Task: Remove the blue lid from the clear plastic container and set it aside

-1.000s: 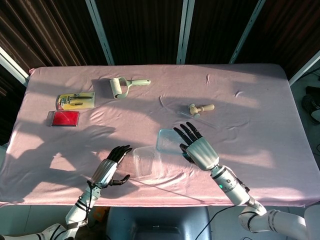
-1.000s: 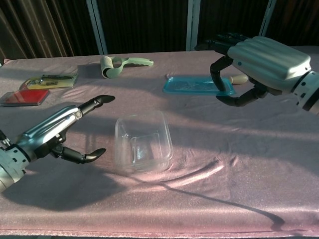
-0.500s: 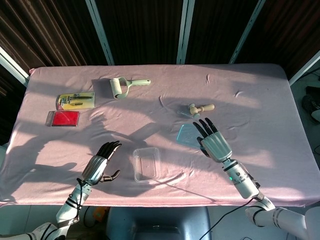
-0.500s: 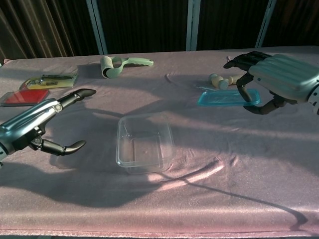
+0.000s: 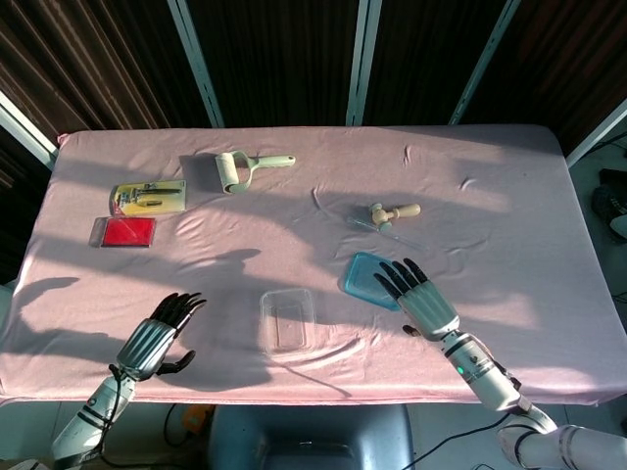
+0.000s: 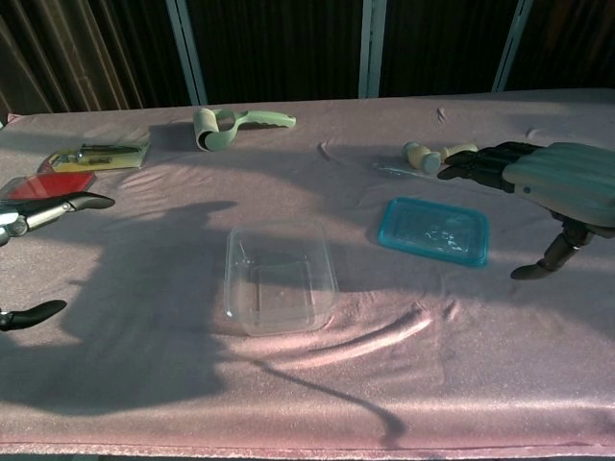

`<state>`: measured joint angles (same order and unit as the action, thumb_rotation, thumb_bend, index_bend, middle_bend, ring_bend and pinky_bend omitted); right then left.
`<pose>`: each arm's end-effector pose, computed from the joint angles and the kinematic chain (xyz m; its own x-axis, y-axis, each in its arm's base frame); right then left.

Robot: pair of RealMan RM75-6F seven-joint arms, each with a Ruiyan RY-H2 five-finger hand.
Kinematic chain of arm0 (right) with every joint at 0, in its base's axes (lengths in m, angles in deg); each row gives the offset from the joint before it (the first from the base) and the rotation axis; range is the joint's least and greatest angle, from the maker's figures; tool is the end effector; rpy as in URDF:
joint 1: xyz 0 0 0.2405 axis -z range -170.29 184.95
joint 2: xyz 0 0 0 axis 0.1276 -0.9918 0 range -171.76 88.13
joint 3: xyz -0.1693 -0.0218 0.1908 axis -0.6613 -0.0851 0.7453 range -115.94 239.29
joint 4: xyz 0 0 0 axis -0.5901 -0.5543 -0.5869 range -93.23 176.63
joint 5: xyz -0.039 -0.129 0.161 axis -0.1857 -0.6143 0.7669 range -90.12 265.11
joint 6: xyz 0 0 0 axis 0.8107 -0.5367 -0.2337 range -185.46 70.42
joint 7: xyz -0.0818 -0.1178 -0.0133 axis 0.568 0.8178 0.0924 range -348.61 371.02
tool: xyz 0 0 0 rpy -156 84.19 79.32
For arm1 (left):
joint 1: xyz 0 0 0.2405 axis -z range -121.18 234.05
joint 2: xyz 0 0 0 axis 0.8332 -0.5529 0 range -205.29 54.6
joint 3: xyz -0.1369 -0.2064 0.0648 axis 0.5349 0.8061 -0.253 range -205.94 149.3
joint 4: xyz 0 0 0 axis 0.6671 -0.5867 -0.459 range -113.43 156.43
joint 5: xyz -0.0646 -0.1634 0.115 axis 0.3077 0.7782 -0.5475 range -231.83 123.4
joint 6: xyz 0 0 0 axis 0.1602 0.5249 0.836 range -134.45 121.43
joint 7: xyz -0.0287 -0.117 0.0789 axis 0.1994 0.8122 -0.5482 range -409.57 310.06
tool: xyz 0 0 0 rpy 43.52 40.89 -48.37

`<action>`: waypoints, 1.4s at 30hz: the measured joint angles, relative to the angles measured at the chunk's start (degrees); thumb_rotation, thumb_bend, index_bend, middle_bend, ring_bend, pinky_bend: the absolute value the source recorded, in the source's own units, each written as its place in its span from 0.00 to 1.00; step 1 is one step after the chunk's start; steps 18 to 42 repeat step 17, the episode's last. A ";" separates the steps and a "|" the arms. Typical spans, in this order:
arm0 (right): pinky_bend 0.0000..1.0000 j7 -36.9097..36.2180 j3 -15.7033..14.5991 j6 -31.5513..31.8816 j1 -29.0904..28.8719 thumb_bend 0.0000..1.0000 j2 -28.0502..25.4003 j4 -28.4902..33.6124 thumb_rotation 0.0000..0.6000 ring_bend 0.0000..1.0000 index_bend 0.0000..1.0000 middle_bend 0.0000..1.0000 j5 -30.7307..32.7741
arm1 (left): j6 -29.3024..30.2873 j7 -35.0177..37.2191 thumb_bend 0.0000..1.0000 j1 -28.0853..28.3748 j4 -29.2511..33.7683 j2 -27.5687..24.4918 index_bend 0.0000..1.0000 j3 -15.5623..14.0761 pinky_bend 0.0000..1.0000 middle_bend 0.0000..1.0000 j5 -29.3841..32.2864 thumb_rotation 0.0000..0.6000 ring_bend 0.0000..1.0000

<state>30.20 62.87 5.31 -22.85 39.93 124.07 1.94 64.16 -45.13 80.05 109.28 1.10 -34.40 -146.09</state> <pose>-0.2251 -0.2853 0.0175 0.6629 -0.1223 0.7387 -0.6913 -0.4788 0.5411 -0.2480 0.2260 0.0388 0.3363 0.3226 0.8848 0.8975 -0.3946 -0.1972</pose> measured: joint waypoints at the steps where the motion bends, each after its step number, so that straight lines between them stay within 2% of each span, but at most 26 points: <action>1: 0.00 0.43 -0.42 0.31 0.66 0.14 -1.78 2.28 1.00 0.00 0.00 0.00 0.30 | 0.46 -0.88 0.32 -0.51 1.16 -1.66 0.00 -0.76 0.00 0.00 -0.50 1.00 0.00; 5: 0.00 2.54 -2.85 3.30 4.97 0.14 -10.72 12.52 1.00 0.00 0.00 0.00 1.74 | 3.67 -3.68 0.33 -3.21 4.56 -6.29 0.00 -3.74 0.00 0.00 -2.92 1.00 0.00; 8: 0.00 3.29 -4.33 6.85 8.10 0.14 -13.96 15.52 1.00 0.00 0.00 0.00 2.13 | 5.80 -4.11 0.34 -4.49 4.78 -6.89 0.00 -4.48 0.00 0.00 -3.89 1.00 0.00; 12: 0.00 0.67 -5.96 16.40 14.48 0.14 -15.69 15.49 1.00 0.00 0.00 0.00 0.84 | 11.91 -2.27 0.35 -7.76 1.36 -5.57 0.00 -5.06 0.00 0.00 -6.20 1.00 0.00; 14: 0.00 -3.26 -6.38 22.55 18.22 0.14 -16.15 13.96 1.00 0.00 0.00 0.00 0.53 | 14.39 -1.49 0.35 -8.84 -1.07 -4.43 0.00 -5.03 0.00 0.00 -7.82 1.00 0.00; 17: 0.00 -9.39 -6.53 28.24 22.43 0.14 -16.43 10.86 1.00 0.00 0.00 0.00 -0.71 | 17.62 -1.74 0.35 -10.50 -4.05 -2.79 0.00 -4.80 0.00 0.00 -10.52 1.00 0.00; 42: 0.00 -9.39 -6.53 28.24 22.43 0.14 -16.43 10.86 1.00 0.00 0.00 0.00 -0.71 | 17.62 -1.74 0.35 -10.50 -4.05 -2.79 0.00 -4.80 0.00 0.00 -10.52 1.00 0.00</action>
